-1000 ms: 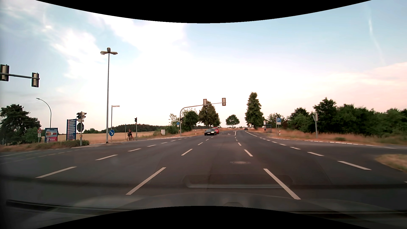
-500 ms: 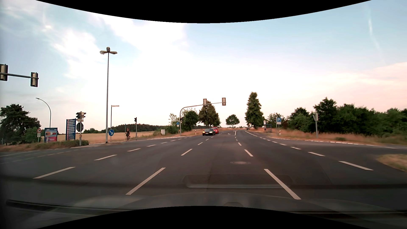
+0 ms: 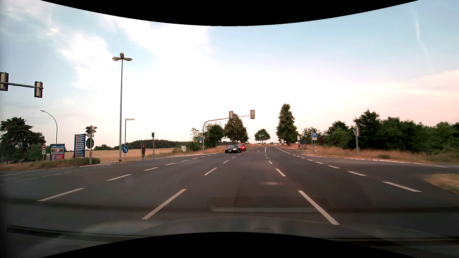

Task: Follow the waypoints while adhering to traffic rules and regulations

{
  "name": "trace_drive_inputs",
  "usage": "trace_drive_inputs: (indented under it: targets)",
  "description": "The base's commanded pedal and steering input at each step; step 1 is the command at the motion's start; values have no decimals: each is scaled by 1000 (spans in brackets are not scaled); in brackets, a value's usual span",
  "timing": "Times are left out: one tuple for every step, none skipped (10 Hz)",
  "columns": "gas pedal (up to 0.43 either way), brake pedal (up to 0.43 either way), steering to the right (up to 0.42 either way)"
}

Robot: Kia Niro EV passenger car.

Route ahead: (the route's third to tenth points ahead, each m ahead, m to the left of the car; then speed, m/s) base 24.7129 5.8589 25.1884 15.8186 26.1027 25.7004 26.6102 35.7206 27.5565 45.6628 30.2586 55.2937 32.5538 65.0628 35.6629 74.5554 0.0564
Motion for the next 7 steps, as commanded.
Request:
trace_drive_inputs:
  targets:
    - [0,244,-2]
    - [0,262,-1]
    - [0,274,-1]
    - [0,293,-1]
    - [0,311,-1]
    - [0,335,-1]
    - [0,341,-2]
